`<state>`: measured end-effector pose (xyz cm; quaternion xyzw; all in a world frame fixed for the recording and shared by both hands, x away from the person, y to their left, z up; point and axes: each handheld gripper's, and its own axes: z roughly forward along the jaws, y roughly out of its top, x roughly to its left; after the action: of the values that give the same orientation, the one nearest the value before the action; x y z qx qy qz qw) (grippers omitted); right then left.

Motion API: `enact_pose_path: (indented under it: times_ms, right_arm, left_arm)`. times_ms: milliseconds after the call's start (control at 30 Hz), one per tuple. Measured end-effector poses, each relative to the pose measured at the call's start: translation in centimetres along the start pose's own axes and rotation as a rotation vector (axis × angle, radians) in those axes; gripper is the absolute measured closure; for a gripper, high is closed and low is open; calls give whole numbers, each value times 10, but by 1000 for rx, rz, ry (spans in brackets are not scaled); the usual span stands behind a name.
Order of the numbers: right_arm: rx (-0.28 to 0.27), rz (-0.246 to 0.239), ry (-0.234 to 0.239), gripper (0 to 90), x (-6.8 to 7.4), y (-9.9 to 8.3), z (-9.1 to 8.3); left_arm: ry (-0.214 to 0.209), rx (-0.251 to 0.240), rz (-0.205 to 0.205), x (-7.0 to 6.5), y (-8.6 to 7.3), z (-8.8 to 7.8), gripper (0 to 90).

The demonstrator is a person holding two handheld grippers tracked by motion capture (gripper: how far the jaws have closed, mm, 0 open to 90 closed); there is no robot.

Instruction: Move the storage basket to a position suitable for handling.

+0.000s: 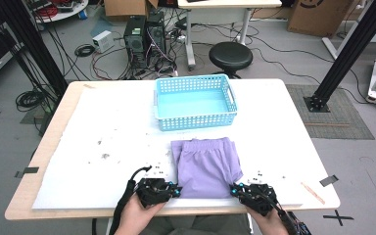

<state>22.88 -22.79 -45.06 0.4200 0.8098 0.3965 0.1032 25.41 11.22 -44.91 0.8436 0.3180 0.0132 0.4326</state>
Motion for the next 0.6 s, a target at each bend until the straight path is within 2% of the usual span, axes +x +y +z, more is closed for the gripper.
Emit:
enact_pose_path:
  times_ms: [233,500,567,600]
  right_arm:
    - [5,-22,12,868,7,-1,2]
    - [5,-21,15,863,11,-4,0]
    - [1,-29,9,845,13,-5,-1]
    - [-1,-34,4,826,13,-5,-2]
  left_arm:
    - [9,2,0,-3,-7,-9,826]
    - [8,2,2,-4,-10,-10,823]
    - [20,-2,-3,-4,-10,-9,793]
    - [23,-1,-1,-3,-10,-10,750]
